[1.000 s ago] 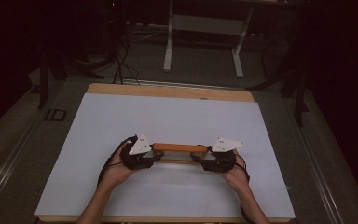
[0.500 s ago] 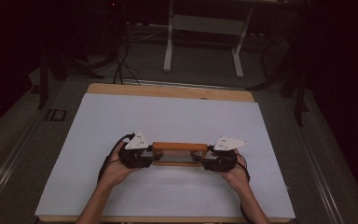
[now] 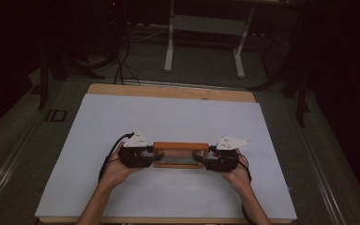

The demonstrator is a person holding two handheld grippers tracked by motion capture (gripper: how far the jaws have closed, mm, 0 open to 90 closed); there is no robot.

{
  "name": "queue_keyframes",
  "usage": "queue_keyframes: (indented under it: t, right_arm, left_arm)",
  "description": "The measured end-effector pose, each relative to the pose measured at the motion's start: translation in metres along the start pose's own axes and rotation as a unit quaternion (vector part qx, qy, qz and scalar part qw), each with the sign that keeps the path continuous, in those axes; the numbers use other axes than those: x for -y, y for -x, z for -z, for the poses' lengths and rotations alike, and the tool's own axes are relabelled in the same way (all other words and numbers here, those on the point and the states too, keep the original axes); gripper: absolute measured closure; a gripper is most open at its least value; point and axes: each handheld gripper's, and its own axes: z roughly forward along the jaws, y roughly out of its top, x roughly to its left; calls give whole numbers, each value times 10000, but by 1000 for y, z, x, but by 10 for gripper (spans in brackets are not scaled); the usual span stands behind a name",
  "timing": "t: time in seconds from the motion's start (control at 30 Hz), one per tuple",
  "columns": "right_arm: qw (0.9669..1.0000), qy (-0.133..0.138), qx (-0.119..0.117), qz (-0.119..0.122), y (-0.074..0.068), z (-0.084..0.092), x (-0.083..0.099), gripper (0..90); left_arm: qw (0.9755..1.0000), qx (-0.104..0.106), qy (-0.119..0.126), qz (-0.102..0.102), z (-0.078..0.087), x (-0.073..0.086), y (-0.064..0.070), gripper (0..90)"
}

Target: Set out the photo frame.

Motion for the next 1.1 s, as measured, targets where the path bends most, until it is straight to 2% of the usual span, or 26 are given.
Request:
queue_keyframes:
  t: [0.37,0.6,1.1]
  right_arm:
    - [9999,21,-69,-153,2,1,-1,507]
    - [9994,16,-144,-314,4,1,0,504]
    - [9982,-50,-217,-556,8,-2,2,501]
  left_arm:
    - [9997,121,21,227,1,-1,-2,622]
    - [9988,240,36,429,0,0,-4,627]
    - [9967,370,-35,715,-2,2,-9,627]
